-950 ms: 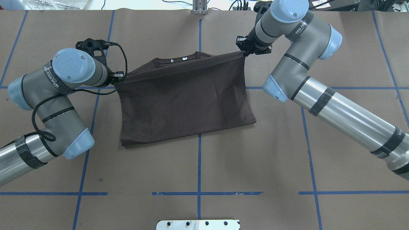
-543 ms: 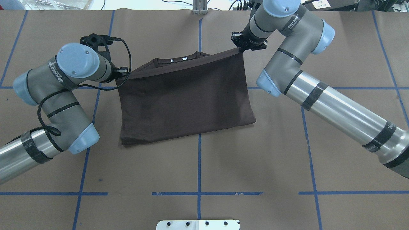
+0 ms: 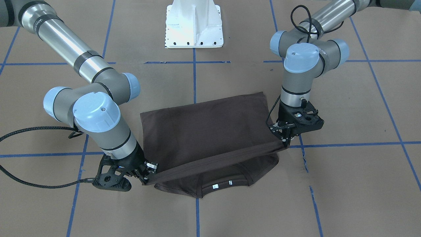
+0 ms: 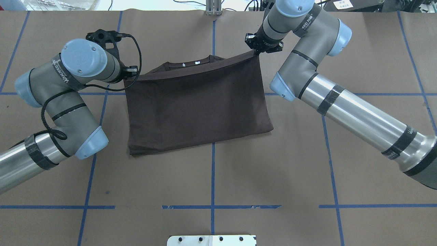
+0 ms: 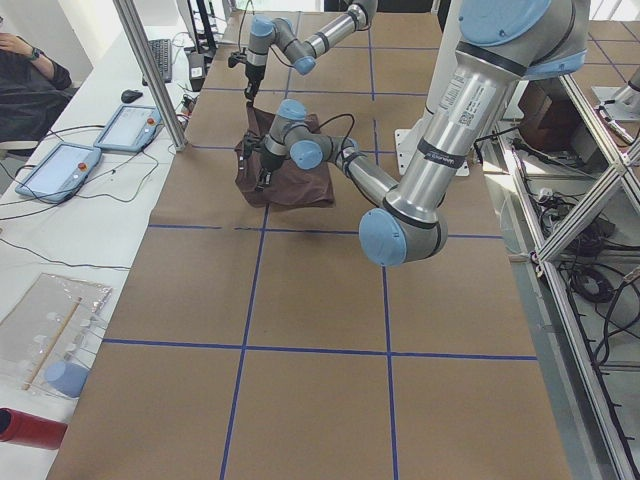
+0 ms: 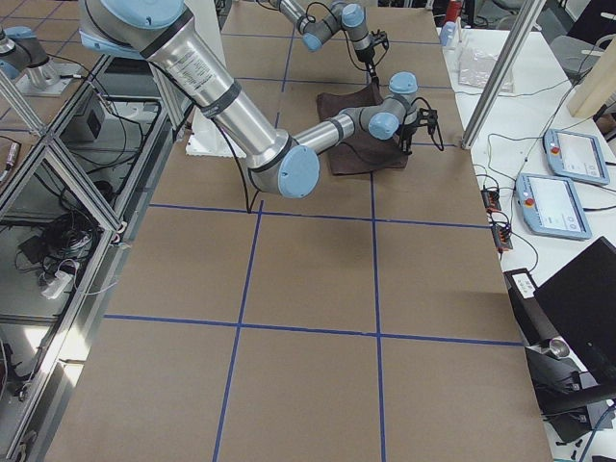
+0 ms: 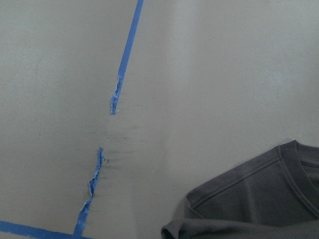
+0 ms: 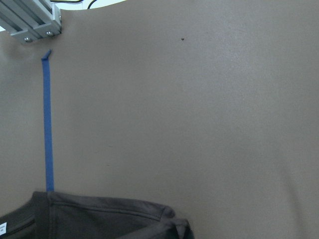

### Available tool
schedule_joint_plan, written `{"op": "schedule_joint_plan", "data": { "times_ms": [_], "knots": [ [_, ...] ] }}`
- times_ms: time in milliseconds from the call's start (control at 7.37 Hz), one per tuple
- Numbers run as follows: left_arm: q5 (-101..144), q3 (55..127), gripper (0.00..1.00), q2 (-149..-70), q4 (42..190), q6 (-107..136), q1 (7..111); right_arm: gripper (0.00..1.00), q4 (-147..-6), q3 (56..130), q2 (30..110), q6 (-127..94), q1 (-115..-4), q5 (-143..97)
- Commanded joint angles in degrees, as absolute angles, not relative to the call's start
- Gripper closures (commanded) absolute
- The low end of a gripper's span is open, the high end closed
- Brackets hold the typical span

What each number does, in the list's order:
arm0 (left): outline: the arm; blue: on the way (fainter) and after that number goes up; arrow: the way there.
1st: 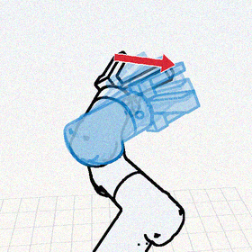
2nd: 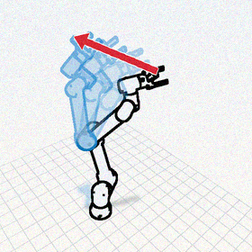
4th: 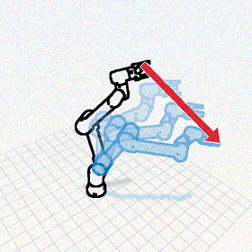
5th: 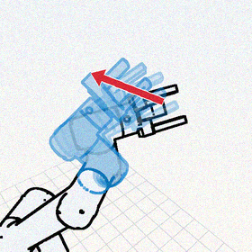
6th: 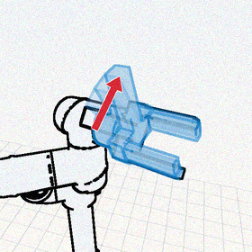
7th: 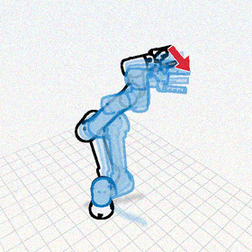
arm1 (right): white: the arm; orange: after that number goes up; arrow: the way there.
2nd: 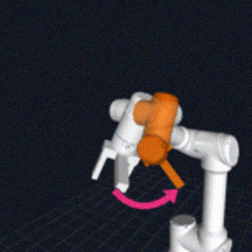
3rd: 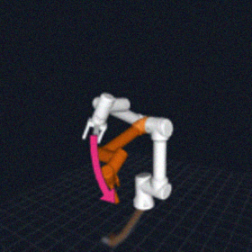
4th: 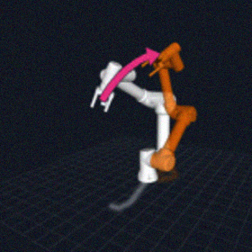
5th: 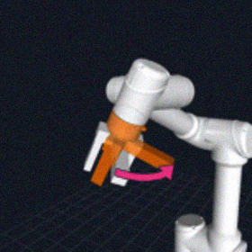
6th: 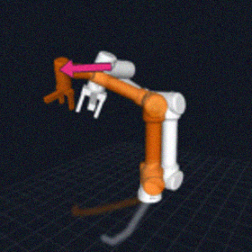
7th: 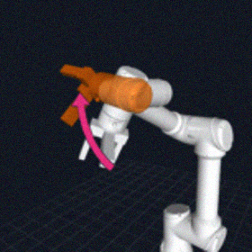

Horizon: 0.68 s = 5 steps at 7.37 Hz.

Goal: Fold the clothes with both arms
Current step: 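Lower the folded hem near the collar and open both grippers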

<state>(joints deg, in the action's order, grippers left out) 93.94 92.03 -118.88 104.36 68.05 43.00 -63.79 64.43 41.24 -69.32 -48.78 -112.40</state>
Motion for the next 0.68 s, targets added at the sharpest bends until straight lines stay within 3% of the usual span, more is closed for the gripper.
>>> {"op": "schedule_joint_plan", "data": {
  "times_ms": [0, 136, 272, 407, 543],
  "knots": [
    [93.96, 92.02, 1.0, -119.0, 104.33, 68.12, 43.07, 1.0, -62.15, 64.51, 41.31, -69.34, -48.6, -112.41],
    [93.96, 92.02, 0.88, -119.26, 104.33, 68.03, 43.07, 1.0, -59.7, 64.6, 41.92, -69.43, -48.43, -112.59],
    [93.87, 92.02, 0.35, -119.27, 104.33, 67.94, 43.07, 0.7, -59.59, 64.6, 42.27, -69.35, -48.43, -112.85],
    [94.04, 92.37, 0.0, -119.44, 104.41, 67.77, 43.07, 0.01, -59.07, 64.77, 42.8, -69.35, -47.82, -112.5],
    [94.22, 92.63, 0.0, -120.14, 104.33, 67.24, 43.07, 0.0, -57.58, 65.47, 43.59, -69.69, -47.9, -113.2]
  ]
}}
